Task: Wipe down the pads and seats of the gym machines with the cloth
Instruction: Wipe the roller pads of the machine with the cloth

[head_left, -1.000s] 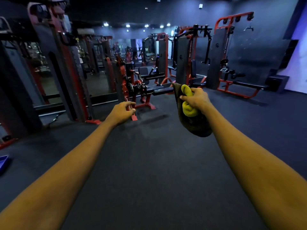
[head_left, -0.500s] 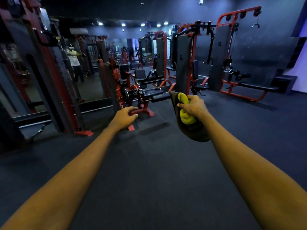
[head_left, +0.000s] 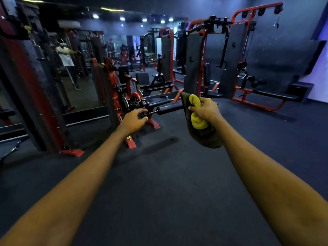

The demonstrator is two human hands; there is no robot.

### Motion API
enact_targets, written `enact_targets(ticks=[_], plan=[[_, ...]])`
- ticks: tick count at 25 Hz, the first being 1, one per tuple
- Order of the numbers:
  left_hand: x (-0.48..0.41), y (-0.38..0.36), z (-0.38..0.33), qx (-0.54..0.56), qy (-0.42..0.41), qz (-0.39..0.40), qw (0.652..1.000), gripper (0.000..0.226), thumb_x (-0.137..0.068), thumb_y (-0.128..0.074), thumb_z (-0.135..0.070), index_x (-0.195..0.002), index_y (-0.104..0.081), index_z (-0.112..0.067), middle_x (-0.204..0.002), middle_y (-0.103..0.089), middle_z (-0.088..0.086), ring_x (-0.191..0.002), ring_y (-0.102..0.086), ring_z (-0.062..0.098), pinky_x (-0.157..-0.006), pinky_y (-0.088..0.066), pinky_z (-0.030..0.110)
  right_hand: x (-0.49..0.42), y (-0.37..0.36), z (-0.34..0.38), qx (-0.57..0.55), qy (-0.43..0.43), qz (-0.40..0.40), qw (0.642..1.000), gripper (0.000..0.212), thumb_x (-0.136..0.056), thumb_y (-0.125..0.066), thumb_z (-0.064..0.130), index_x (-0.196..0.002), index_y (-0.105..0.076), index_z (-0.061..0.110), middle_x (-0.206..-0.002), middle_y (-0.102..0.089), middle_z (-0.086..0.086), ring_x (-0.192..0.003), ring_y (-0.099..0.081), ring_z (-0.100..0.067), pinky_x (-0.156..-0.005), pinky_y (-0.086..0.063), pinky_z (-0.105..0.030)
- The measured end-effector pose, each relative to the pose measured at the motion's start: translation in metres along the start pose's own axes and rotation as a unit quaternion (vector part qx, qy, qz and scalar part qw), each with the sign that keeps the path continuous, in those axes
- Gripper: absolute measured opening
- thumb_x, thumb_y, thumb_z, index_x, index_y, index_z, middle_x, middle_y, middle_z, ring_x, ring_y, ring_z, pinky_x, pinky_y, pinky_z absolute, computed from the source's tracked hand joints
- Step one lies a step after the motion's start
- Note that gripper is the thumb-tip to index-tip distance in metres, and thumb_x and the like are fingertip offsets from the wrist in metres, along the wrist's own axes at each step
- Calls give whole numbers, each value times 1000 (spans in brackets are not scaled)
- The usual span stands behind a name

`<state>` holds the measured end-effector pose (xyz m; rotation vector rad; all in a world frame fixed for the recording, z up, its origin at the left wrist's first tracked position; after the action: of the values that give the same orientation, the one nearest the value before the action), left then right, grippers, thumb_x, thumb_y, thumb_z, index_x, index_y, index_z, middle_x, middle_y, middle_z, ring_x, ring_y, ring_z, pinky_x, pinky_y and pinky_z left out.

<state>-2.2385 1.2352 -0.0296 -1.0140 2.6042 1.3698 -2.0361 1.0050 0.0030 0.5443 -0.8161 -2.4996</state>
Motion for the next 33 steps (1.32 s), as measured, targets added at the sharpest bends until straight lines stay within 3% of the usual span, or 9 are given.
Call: enact_targets(ticks=[11, 16, 18, 26, 30, 33], plan=[[-311, -53, 115, 8, -10, 9, 1000, 40, -94, -64, -21, -134, -62, -18, -127, -66, 5, -112, -62, 21, -92, -40, 22, -291, -90, -31, 25, -33, -12, 999, 46, -90, -74, 41, -132, -64, 25, -106, -62, 2, -100, -58, -18, -86, -47, -32], [-459, -115, 173, 2, 6, 27, 1000, 40, -93, -65, -21, -133, -63, -15, -131, -65, 5, -120, -60, 21, -99, -40, 23, -446, -124, -64, 18, -31, -27, 999, 40, -89, -75, 39, -126, -67, 26, -105, -64, 1, -96, -57, -17, -83, -44, -31], [-478, -124, 182, -3, 8, 40, 999, 41, -92, -65, -23, -132, -63, -16, -130, -65, 4, -120, -61, 21, -100, -41, 25, -468, -132, -71, 20, -32, -19, 999, 39, -90, -75, 38, -125, -67, 25, -104, -63, 1, -95, -58, -17, -81, -44, -31], [-692, -163, 267, 13, 27, 31, 999, 38, -94, -65, -20, -132, -63, -18, -125, -65, 2, -104, -60, 13, -88, -41, 23, -700, -218, -88, 39, -28, -1, 999, 40, -89, -75, 41, -125, -68, 25, -100, -64, 3, -99, -63, -20, -83, -49, -33], [-798, -197, 330, 41, 34, 35, 998, 39, -93, -66, -21, -132, -63, -17, -127, -66, 4, -111, -63, 19, -97, -49, 30, -809, -277, -111, 51, -36, 9, 998, 40, -90, -74, 40, -126, -67, 25, -100, -63, 3, -96, -60, -18, -78, -44, -31], [-864, -222, 369, 40, 47, 53, 997, 40, -94, -66, -19, -133, -62, -15, -127, -66, 6, -114, -62, 20, -97, -46, 26, -879, -313, -127, 52, -60, 18, 997, 42, -90, -74, 40, -129, -65, 26, -101, -62, 4, -94, -59, -17, -76, -43, -31]])
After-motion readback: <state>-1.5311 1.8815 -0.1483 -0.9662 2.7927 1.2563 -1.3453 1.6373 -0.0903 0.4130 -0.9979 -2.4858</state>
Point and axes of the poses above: each hand's wrist, its own x-axis away from the middle knuckle, its own y-axis out of the back of the hand, z = x × y, the point moved 7 cm from there along -x, towards the middle knuckle
